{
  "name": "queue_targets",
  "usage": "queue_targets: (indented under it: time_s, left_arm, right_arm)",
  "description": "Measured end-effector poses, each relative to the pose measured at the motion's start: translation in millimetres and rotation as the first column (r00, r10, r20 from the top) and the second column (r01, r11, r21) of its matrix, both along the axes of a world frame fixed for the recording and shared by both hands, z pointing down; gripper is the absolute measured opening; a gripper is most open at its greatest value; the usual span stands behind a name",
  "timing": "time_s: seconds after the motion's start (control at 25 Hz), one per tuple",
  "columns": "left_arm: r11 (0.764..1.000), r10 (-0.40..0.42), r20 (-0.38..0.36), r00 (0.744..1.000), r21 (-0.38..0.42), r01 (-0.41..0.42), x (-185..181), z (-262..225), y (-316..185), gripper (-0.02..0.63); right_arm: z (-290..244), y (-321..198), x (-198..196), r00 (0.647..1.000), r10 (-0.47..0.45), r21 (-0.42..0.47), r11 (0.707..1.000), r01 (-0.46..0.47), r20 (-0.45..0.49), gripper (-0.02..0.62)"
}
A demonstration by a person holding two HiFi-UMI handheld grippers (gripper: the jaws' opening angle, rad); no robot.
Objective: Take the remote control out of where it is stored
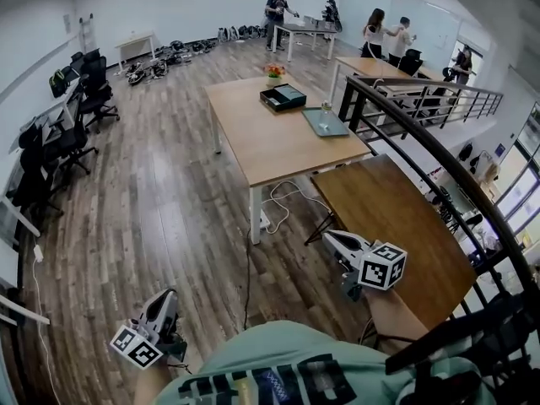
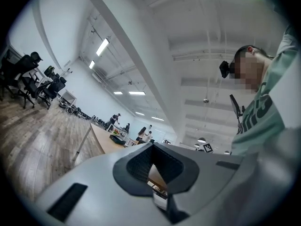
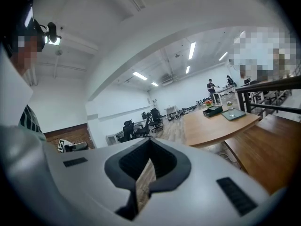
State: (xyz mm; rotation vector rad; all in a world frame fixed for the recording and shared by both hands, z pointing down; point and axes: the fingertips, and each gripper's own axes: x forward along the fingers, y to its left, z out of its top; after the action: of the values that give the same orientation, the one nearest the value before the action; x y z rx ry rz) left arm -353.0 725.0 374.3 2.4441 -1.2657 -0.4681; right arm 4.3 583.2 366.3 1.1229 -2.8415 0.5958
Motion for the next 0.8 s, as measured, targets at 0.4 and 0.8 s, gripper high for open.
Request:
queue_targets:
  time_s: [0.4,0.8]
  left_arm:
    - [0.999,-0.051,0.043,0.998,-0.012,0.051,49,-3,-61,-0.008]
    - [0.993,-0.116,0.054,0.992,0.004,0.116,153,-30,-159,-0.008]
  right_arm:
    - [18,-78,41,0.996,-0.060,-0.017,0.998,0.061,0.060,0.006]
    - [-1,-205,115,0.978,-0.178,0.009,0.984,0.178,0.105,0.006]
